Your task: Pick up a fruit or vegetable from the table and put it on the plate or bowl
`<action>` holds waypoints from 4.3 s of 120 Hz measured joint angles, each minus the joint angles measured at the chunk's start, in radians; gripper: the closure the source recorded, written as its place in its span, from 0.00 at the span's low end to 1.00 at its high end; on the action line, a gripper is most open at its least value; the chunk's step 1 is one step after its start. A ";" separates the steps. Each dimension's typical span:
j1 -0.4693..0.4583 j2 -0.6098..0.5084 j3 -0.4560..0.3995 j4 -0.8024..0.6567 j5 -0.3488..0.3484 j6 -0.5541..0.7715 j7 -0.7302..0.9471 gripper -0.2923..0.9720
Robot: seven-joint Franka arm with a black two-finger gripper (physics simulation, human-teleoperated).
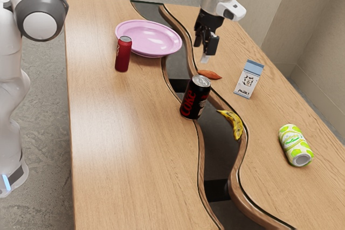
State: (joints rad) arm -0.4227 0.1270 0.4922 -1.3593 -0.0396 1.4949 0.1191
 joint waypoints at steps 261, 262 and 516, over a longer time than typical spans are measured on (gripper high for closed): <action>0.788 0.730 -0.562 0.520 0.045 0.372 0.823 0.23; 0.789 0.731 -0.562 0.520 0.045 0.372 0.824 0.23; 0.910 0.151 -0.283 0.009 0.090 0.273 0.760 0.31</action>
State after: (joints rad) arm 0.4869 0.2779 0.2087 -1.3506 0.0499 1.7681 0.8790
